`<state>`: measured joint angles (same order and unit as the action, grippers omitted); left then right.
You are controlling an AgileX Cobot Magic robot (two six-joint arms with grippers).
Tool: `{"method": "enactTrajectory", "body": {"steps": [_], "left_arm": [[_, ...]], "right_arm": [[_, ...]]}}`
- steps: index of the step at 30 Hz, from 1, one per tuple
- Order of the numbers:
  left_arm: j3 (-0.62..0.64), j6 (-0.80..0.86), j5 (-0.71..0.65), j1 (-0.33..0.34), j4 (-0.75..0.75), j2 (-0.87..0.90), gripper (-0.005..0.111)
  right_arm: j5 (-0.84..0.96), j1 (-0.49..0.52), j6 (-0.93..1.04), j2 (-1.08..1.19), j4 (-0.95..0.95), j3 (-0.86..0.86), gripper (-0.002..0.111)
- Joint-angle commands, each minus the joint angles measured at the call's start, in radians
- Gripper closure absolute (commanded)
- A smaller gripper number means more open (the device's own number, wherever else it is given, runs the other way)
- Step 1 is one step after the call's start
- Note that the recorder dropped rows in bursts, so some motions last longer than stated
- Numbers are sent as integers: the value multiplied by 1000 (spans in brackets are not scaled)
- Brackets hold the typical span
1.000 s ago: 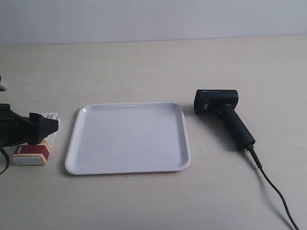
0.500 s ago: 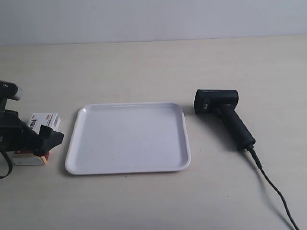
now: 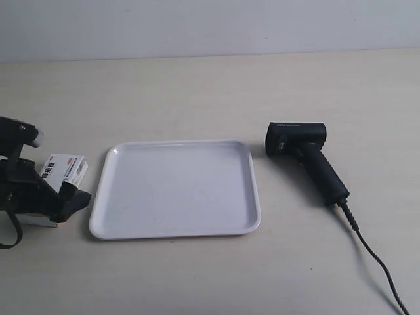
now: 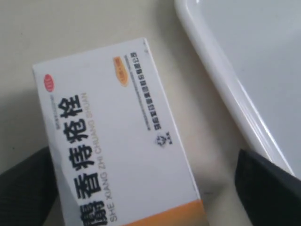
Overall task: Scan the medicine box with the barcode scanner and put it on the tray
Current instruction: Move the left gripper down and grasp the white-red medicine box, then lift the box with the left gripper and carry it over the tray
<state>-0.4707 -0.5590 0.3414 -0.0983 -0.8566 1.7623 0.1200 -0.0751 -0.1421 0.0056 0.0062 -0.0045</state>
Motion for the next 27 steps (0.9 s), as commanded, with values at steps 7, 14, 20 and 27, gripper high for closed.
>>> {"method": "enactTrajectory", "body": {"steps": [7, 14, 20, 27], "left_arm": [[-141, 15, 14, -2, -72, 2, 107], [-455, -419, 452, -2, -888, -8, 107], [-491, -338, 476, -82, -888, 41, 107], [-440, -286, 450, -181, -888, 66, 107]], "right_arm": [[-10, 5, 0, -6, -6, 5, 108], [-47, 5, -77, -6, 98, 5, 108], [-93, 5, -75, 258, 177, -84, 108], [-228, -282, -8, 1156, 140, -337, 89]]}}
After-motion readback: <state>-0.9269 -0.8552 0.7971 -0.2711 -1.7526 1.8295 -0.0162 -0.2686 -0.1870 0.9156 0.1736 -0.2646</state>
